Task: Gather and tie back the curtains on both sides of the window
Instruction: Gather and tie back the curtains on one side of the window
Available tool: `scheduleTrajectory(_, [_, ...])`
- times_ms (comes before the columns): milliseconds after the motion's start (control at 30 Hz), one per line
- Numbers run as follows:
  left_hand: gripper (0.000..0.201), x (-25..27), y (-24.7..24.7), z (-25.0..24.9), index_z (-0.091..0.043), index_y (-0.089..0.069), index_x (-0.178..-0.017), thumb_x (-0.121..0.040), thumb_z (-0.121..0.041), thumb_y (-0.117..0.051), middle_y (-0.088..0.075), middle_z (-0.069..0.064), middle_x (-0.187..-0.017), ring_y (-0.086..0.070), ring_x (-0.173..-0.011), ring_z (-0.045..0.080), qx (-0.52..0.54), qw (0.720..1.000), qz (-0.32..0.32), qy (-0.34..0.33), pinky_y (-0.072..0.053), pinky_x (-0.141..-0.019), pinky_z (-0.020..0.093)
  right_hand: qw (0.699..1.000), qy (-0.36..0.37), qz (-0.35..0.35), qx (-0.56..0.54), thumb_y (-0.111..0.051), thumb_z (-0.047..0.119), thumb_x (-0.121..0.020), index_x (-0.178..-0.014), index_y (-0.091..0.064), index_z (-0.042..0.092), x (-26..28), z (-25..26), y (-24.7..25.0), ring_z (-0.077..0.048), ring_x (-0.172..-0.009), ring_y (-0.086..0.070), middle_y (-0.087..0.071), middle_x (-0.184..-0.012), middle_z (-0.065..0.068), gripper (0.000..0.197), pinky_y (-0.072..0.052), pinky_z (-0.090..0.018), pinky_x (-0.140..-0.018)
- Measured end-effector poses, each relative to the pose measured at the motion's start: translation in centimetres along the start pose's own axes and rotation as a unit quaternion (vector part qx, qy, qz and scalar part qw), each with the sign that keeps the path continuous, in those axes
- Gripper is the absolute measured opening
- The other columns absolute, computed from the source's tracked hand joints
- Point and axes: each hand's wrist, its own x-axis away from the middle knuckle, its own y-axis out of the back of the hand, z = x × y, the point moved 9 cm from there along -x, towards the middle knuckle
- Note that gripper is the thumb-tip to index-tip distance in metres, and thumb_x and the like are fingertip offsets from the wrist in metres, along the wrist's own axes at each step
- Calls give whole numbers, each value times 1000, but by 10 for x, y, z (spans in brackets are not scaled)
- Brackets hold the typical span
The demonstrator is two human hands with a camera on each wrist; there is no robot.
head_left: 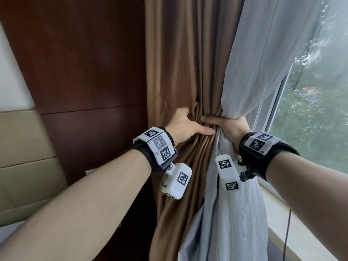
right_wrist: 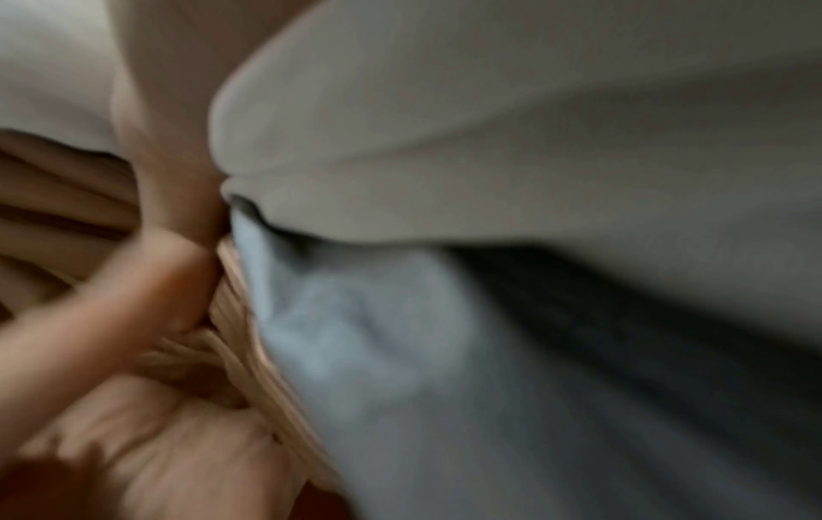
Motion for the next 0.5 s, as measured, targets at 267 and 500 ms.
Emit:
scheduleTrajectory(267, [112, 8, -31, -2, -9, -39, -149, -57, -18, -102, -55, -9, -139, -47, -126, 1, -41, 995, 58, -70, -36, -106, 16, 1000, 7, -9, -26, -96, 17, -70, -113, -77, 13, 10, 5, -7, -2, -88, -77, -81, -99, 8, 47, -61, -22, -82])
scheduleTrajectory(500, [107, 7, -22, 5, -3, -45, -142, -50, -5, -100, -70, 5, -128, -67, -120, 14, -20, 996, 36, -82, -52, -108, 35, 973, -45, 224, -24, -77, 4, -74, -128, -68, 4, 27, -2, -28, -27, -116, -73, -76, -124, -12, 55, -61, -41, -93])
